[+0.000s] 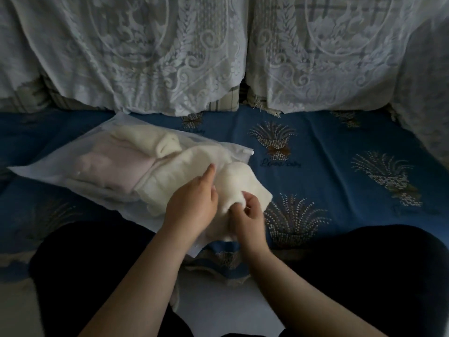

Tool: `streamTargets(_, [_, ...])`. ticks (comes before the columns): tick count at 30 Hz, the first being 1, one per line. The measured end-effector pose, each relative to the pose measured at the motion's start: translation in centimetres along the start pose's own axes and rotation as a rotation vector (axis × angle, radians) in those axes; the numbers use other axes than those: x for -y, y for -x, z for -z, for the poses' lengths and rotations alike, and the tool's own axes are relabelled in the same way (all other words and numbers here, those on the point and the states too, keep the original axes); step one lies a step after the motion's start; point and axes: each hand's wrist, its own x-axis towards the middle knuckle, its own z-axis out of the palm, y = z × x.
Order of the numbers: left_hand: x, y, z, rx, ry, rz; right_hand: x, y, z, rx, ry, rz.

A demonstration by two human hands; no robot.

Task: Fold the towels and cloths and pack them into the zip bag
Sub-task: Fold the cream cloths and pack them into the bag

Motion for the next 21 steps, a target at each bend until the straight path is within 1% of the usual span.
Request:
streamTargets(2, [0.1,0.3,0.1,0.018,0.019,0.025,0.2,-0.1,-1.6,0.099,0.051,-0.02])
streamTargets(4, [0.1,0.5,0.2,0.028,0.051,0.036,0.7,-0.9,-2.8,0.182,0.007,-0.04])
streamTargets(5, [0.2,0.7,0.3,0.033,0.074,0.042,1.1,-1.3,-3.5,0.194,0.004,-0.017])
streamTargets(7, [0.2,1.0,0.7,0.02,0.133,0.041,1.5,-2.5,-4.9,0.208,0.09,0.126])
streamTargets(8, [0.3,1.0,0.8,0.003,0.147,0.031,1.8,-3.0,-5.7,0.259,0.156,0.186])
streamTargets(9, [0.5,1.0,0.8,-0.011,0.146,0.019,1.8,-3.7,-6.4,0.352,0.236,0.198])
streamTargets(11, [1.0,1.2,0.9,-0.016,0.155,0.015,2.3,-4.7,-7.3,0.545,0.369,0.106])
streamTargets(12, [1.4,1.3,1.0,-0.009,0.184,0.025,1.9,-5.4,-7.4,0.605,0.444,0.116])
streamTargets(13, [1.8,1.5,1.0,-0.005,0.217,0.036,1.6,-6.1,-7.4,0.602,0.563,0.194])
streamTargets(15, [2.4,1.8,1.1,-0.013,0.267,0.037,0.5,-6.9,-6.9,0.466,0.781,0.322])
streamTargets(16, [2.6,1.9,1.2,-0.003,0.305,0.034,0.0,-6.9,-6.4,0.414,0.809,0.332])
streamTargets(17, [2.7,1.9,1.2,0.023,0.367,0.039,-0.5,-6.8,-6.0,0.405,0.826,0.334])
streamTargets(19, [3.0,1.7,1.4,0.084,0.575,0.071,-1.4,-6.8,-5.3,0.487,0.853,0.296])
streamTargets(21, [3.7,1.5,1.9,0.067,0.825,0.126,-1.6,-7.3,-5.0,0.534,0.808,0.245])
